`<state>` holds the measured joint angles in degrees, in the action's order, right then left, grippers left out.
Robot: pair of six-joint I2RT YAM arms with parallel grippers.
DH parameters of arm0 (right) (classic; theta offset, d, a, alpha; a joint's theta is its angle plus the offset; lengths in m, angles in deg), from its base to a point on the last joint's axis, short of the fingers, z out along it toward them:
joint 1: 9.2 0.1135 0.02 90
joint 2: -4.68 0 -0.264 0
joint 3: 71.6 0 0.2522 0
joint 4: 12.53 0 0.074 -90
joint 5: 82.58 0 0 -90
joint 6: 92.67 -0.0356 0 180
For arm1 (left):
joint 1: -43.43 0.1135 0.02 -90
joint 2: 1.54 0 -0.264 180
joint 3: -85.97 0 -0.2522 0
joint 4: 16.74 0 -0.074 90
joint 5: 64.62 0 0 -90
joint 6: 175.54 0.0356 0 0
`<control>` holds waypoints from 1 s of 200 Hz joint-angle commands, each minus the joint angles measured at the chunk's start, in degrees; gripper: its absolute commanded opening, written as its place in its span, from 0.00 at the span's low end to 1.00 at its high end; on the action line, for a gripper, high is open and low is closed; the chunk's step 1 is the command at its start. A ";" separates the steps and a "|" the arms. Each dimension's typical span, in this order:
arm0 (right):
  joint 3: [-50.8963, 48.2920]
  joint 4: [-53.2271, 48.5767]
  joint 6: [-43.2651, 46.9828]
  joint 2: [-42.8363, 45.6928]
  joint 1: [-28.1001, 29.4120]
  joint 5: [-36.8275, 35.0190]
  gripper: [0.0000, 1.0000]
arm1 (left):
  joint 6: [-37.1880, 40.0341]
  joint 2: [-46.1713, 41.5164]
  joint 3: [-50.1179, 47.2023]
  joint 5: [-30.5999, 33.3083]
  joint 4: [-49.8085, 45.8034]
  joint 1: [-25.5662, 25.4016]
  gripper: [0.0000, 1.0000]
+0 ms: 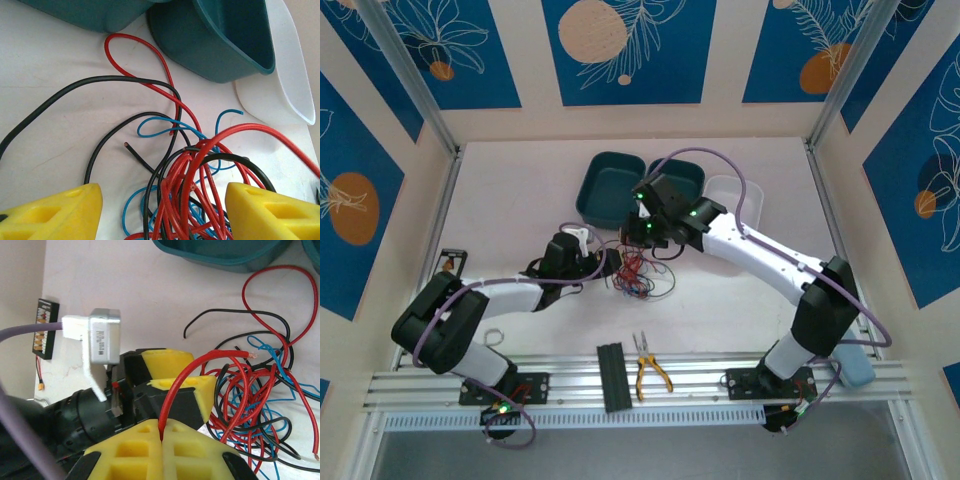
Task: Untangle the cables
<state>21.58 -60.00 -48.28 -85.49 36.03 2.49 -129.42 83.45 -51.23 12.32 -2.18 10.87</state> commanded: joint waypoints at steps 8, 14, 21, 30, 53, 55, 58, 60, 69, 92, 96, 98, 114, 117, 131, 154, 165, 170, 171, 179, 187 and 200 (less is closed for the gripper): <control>0.93 0.37 3.03 3.73 0.39 -1.40 0.00 | 0.59 0.69 0.80 -0.54 0.53 -0.69 0.65; 0.99 0.48 3.47 4.21 0.45 -1.61 0.00 | 0.62 0.70 0.75 -0.56 0.55 -0.68 0.65; 1.09 0.55 3.99 4.77 0.47 -1.78 0.00 | 0.63 0.70 0.71 -0.49 0.54 -0.75 0.65; 1.41 0.46 4.79 5.40 0.47 -2.13 0.00 | 0.63 0.75 0.71 -0.48 0.51 -0.73 0.65; 2.78 0.01 6.70 6.68 0.47 -2.58 0.00 | 0.64 0.83 0.66 -0.30 0.49 -0.71 0.64; 2.90 0.00 6.85 6.79 0.47 -2.64 0.00 | 0.64 0.80 0.67 -0.30 0.51 -0.70 0.64; 3.12 -0.10 7.00 6.88 0.47 -2.70 0.00 | 0.64 0.79 0.63 -0.30 0.49 -0.75 0.65; 3.31 -0.16 7.19 6.94 0.47 -2.76 0.00 | 0.66 0.72 0.64 -0.30 0.51 -0.73 0.64; 4.08 -0.64 7.77 7.24 0.47 -3.08 0.00 | 0.64 0.74 0.57 -0.30 0.38 -0.74 0.65; 6.44 -1.98 9.34 7.84 0.38 -3.92 0.00 | 0.89 0.79 0.66 -0.45 0.12 -0.71 0.69; 6.80 -2.02 9.65 7.90 0.38 -4.01 0.00 | 0.96 0.79 0.60 -0.55 0.08 -0.73 0.70; 7.00 -2.11 9.76 7.93 0.45 -4.03 0.00 | 0.98 0.79 0.65 -0.56 0.07 -0.75 0.70; 8.86 -2.56 10.93 8.17 0.34 -4.06 0.00 | 1.14 0.79 0.74 -0.72 -0.19 -0.69 0.71; 9.31 -2.65 11.09 8.17 0.30 -4.04 0.00 | 1.15 0.79 0.76 -0.74 -0.26 -0.75 0.71; 11.26 -3.10 12.07 8.05 0.29 -3.87 0.00 | 1.25 0.88 0.77 -0.82 -0.23 -0.71 0.71; 14.47 -3.45 13.44 7.92 0.30 -3.25 0.00 | 1.14 1.05 0.92 -0.75 0.15 -0.75 0.72; 15.76 -3.71 13.93 7.96 0.21 -3.33 0.00 | 1.09 1.12 0.89 -0.74 0.30 -0.75 0.72; 16.33 -3.88 14.07 7.93 0.21 -3.46 0.00 | 1.12 1.20 0.95 -0.76 0.41 -0.76 0.72; 16.40 -3.89 14.11 7.96 0.21 -3.48 0.00 | 1.10 1.22 0.90 -0.75 0.42 -0.80 0.72; 17.09 -4.28 14.18 7.98 0.12 -3.84 0.00 | 1.07 1.32 0.99 -0.82 0.50 -0.80 0.72; 17.83 -4.57 14.37 8.02 -0.05 -3.95 0.00 | 1.12 1.41 1.09 -0.90 0.51 -0.78 0.72; 18.66 -4.86 14.79 8.13 -0.31 -4.06 0.00 | 1.16 1.49 1.11 -0.91 0.42 -0.77 0.73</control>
<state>37.32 -63.50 -35.53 -78.99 36.10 -1.16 -128.96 84.06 -51.23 12.27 -2.21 10.70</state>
